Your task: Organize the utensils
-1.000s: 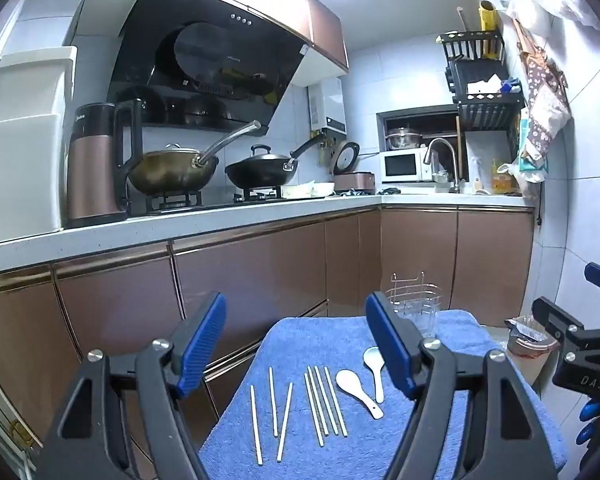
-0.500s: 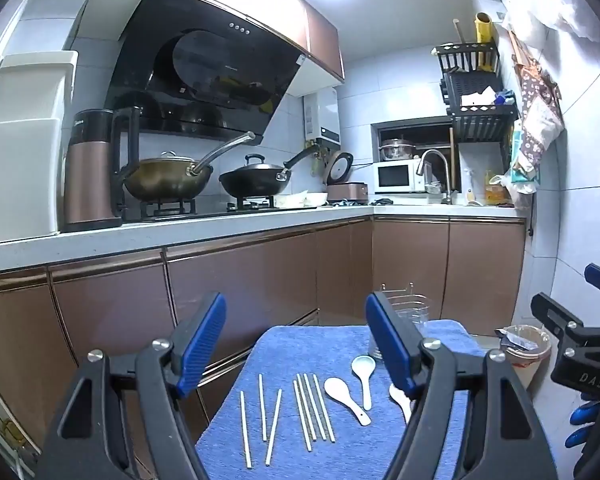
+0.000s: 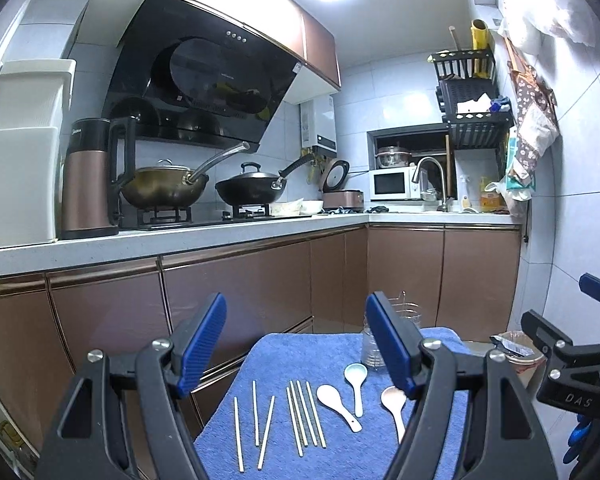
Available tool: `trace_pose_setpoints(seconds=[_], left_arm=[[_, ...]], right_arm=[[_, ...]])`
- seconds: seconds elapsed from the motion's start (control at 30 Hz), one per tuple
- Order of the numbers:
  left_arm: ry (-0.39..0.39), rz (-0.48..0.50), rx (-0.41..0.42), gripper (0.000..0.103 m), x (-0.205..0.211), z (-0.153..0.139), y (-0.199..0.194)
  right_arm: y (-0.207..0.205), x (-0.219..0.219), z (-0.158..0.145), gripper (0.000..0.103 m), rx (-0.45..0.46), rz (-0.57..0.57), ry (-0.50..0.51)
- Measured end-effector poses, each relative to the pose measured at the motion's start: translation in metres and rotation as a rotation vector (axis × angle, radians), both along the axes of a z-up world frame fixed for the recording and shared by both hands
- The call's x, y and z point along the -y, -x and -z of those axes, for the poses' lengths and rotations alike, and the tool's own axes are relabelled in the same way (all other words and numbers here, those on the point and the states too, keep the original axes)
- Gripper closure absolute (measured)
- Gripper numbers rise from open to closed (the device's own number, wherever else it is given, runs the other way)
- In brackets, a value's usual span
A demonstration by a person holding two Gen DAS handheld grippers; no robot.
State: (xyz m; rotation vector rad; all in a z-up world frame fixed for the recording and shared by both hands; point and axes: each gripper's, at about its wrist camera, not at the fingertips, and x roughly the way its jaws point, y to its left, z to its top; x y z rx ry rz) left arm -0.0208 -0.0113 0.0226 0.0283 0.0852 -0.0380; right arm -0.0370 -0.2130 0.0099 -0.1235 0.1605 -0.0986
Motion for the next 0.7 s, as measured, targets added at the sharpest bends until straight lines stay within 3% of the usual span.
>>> trace_pose_setpoints(seconds=[0.7], left_arm=[[0.047,-0.086,-0.002,0.027,-0.007,0.007,-0.023]], right_arm=[[-0.029,0.006,-0.001,0.000,-0.013,-0.064,0.002]])
